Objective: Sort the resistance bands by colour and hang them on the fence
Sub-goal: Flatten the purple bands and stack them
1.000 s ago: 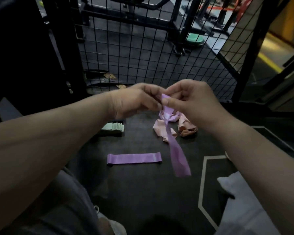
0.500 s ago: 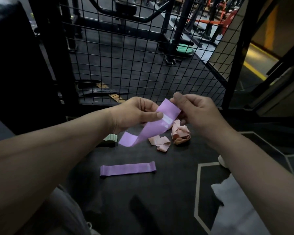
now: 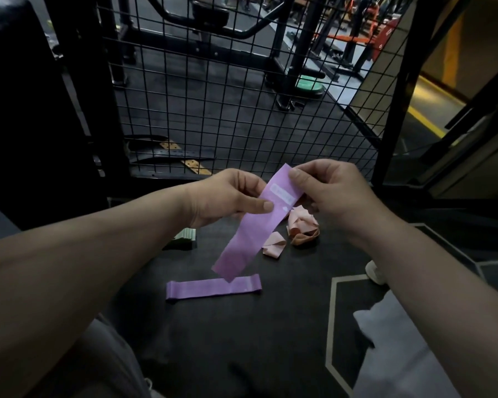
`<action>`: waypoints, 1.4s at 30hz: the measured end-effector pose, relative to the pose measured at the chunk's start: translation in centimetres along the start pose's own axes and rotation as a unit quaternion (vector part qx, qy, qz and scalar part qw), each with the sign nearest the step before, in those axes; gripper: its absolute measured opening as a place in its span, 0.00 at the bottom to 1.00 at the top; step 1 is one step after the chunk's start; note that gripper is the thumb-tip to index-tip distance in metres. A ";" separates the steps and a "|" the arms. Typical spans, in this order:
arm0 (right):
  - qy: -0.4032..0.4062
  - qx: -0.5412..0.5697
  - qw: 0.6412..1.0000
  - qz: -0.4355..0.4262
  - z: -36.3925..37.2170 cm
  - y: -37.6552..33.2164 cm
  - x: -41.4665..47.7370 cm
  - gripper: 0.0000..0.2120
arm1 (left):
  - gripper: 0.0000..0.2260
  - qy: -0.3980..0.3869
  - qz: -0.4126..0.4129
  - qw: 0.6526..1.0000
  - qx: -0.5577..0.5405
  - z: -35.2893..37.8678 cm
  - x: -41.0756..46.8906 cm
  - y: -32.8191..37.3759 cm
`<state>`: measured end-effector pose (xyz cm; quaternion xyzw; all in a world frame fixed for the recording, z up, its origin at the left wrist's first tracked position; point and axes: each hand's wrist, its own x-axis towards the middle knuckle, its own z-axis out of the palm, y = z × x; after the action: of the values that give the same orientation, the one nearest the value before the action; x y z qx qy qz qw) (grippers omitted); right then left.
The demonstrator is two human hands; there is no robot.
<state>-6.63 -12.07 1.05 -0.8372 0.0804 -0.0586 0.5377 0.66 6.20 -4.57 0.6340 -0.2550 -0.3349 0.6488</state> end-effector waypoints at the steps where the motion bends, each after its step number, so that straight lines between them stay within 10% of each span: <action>1: 0.002 -0.008 1.000 -0.003 -0.1 0.0 0.0 0.04 | 0.03 0.004 -0.003 1.000 -0.002 0.0 0.1 0.0; 21: 0.028 0.088 0.980 0.175 0.0 10.7 3.9 0.04 | 0.03 -0.028 -0.203 0.975 0.088 -3.2 1.6 -8.0; 29: 0.051 0.080 0.933 0.348 4.1 22.6 4.2 0.03 | 0.04 0.063 -0.423 0.890 0.155 -8.7 -0.4 -15.9; 42: 0.033 -0.008 0.906 0.422 10.7 35.3 5.4 0.03 | 0.06 0.401 -0.489 0.774 0.028 -6.6 1.4 -29.0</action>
<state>-1.92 -18.03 -35.46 -0.7270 0.4447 0.1472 0.5021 3.36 10.25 -34.00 0.7676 0.3637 -0.3156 0.4231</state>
